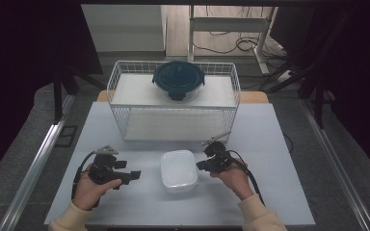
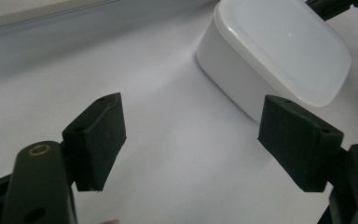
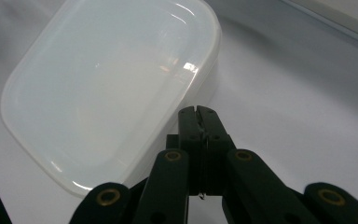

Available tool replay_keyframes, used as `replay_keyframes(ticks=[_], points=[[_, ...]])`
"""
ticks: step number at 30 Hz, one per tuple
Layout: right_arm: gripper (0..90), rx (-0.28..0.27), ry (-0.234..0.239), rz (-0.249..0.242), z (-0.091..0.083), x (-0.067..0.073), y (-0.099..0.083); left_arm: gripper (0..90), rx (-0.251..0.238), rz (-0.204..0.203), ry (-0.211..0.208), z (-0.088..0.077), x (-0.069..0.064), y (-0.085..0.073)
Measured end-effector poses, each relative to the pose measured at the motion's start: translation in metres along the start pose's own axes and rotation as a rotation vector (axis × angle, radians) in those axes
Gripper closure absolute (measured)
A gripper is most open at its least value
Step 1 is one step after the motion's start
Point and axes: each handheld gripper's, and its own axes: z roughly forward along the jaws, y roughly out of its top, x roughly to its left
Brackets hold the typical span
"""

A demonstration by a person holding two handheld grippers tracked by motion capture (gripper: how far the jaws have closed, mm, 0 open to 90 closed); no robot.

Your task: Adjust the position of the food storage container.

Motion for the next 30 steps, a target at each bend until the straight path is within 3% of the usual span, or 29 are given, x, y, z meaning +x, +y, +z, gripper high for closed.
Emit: replay_keyframes(ticks=[14, 17, 26, 28, 30], points=[[88.8, -0.035, 0.048, -0.024, 0.003, 0.016, -0.008, 22.4, -0.001, -0.001, 0.003, 0.001, -0.001, 0.0], [88.8, -0.072, 0.042, -0.027, -0.003, 0.016, -0.01, 22.4, -0.011, -0.007, 0.004, 0.0, -0.001, 0.0], [87.1, -0.171, 0.047, 0.029, -0.03, 0.008, -0.024, 22.6, -0.035, -0.014, 0.012, -0.003, 0.001, 0.0], [77.3, -0.191, 0.053, 0.049, -0.034, 0.006, -0.03, 22.6, -0.041, -0.017, 0.014, -0.005, 0.001, 0.0], [50.8, -0.225, 0.018, 0.09, -0.038, 0.005, -0.035, 22.6, -0.046, -0.02, 0.016, -0.005, 0.001, 0.0]])
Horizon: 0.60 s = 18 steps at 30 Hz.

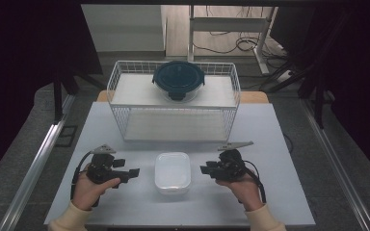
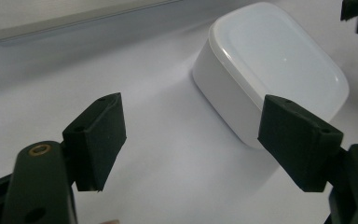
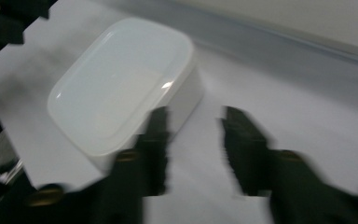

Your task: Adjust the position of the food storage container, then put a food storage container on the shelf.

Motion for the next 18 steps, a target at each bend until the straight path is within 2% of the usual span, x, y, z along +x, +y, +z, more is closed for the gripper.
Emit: replay_keyframes(ticks=[2, 5, 10, 18], points=[[40.2, -0.009, -0.005, 0.023, -0.0025, -0.0019, -0.0018, 22.5, -0.001, -0.005, -0.001, 0.0003, 0.0001, -0.0003], [33.2, -0.021, -0.006, 0.057, -0.0061, -0.003, -0.0026, 22.4, -0.004, -0.008, 0.002, 0.0007, 0.0001, -0.0002], [28.5, -0.033, 0.041, 0.091, -0.0059, -0.004, -0.0023, 22.4, -0.014, -0.014, 0.008, 0.0008, 0.0003, -0.0007], [27.1, -0.046, 0.059, 0.094, -0.0063, -0.0014, -0.0013, 22.3, -0.034, -0.039, 0.001, 0.0029, -0.0001, 0.0006]])
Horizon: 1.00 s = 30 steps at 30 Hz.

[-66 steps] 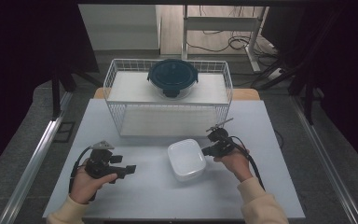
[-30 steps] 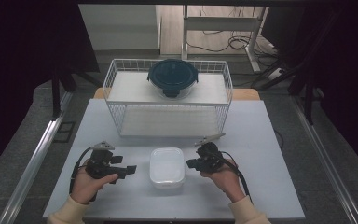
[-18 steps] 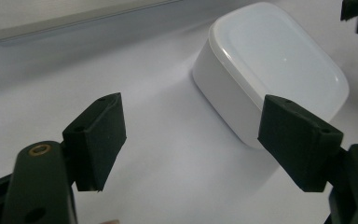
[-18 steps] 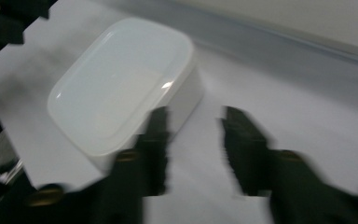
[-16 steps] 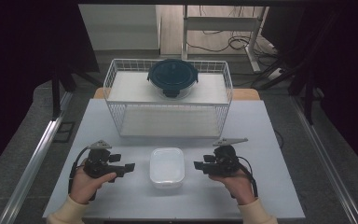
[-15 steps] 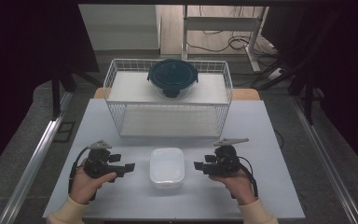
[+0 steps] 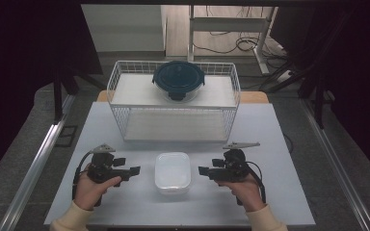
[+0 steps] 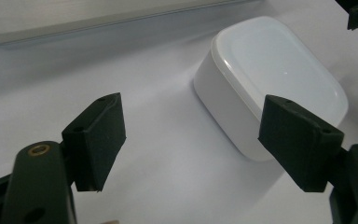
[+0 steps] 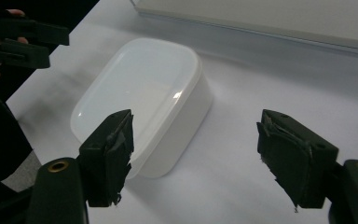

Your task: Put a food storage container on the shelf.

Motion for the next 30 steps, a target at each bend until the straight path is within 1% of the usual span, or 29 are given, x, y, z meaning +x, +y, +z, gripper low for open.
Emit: replay_keyframes(ticks=[5, 9, 12, 15, 18, 20, 22, 23, 26, 30], points=[[30.2, 0.001, 0.023, 0.001, 0.002, 0.003, 0.0, 22.5, -0.004, -0.023, -0.011, 0.002, -0.001, 0.001], [32.1, 0.0, 0.04, 0.012, 0.004, 0.006, 0.001, 22.6, -0.011, -0.035, -0.022, 0.003, -0.004, 0.004], [33.3, 0.005, 0.044, 0.016, 0.006, 0.008, 0.002, 22.7, -0.011, -0.04, -0.023, 0.005, -0.005, 0.005], [34.5, 0.01, 0.05, 0.02, 0.008, 0.01, 0.003, 22.9, -0.006, -0.059, -0.038, 0.01, -0.004, 0.007], [35.1, 0.02, 0.052, 0.025, 0.012, 0.009, 0.004, 23.8, -0.007, -0.094, -0.063, 0.014, -0.002, 0.01], [36.3, 0.024, 0.064, 0.035, 0.016, 0.009, 0.006, 24.4, -0.006, -0.111, -0.084, 0.017, -0.002, 0.013], [37.0, 0.027, 0.078, 0.054, 0.021, 0.008, 0.008, 24.7, -0.005, -0.118, -0.09, 0.021, -0.003, 0.016], [37.3, 0.028, 0.081, 0.06, 0.022, 0.008, 0.009, 24.9, -0.003, -0.131, -0.097, 0.024, -0.005, 0.017], [38.0, 0.033, 0.088, 0.064, 0.028, 0.009, 0.011, 25.4, 0.008, -0.134, -0.102, 0.029, -0.007, 0.021], [38.4, 0.041, 0.094, 0.061, 0.035, 0.013, 0.015, 27.0, 0.018, -0.139, -0.124, 0.037, -0.011, 0.024]])
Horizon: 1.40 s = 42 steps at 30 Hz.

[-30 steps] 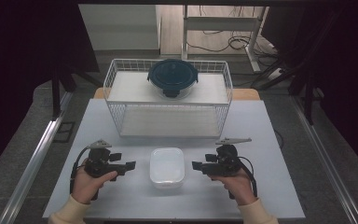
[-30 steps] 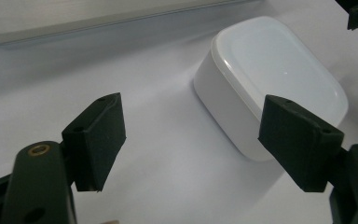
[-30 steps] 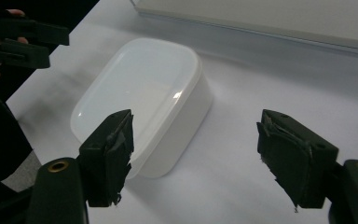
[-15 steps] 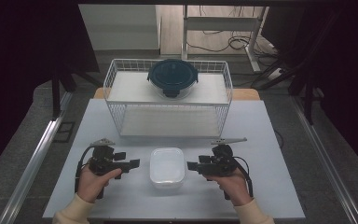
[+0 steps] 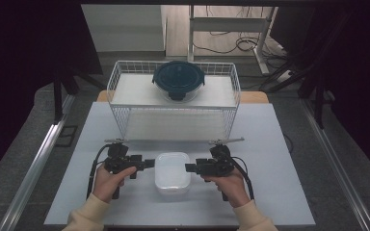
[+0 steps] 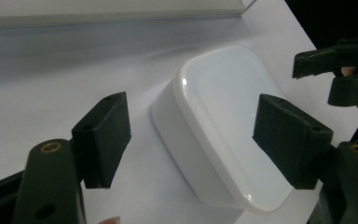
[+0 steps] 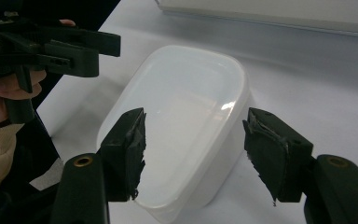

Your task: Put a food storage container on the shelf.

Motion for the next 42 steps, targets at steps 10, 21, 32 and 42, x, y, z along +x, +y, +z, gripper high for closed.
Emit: replay_keyframes(ticks=[10, 21, 32, 42], points=[[39.9, 0.021, 0.006, -0.003, 0.009, 0.001, -0.003, 29.2, 0.025, -0.031, -0.041, 0.01, 0.002, -0.004], [42.6, 0.025, 0.0, 0.028, 0.016, -0.003, -0.006, 33.0, 0.045, -0.115, -0.149, 0.02, 0.006, -0.007], [50.3, 0.025, 0.032, 0.087, 0.021, -0.013, -0.01, 43.4, 0.085, -0.146, -0.16, 0.024, 0.009, -0.013], [59.2, 0.04, 0.055, 0.135, 0.025, -0.018, -0.013, 60.2, 0.104, -0.21, -0.229, 0.027, 0.016, -0.018]])
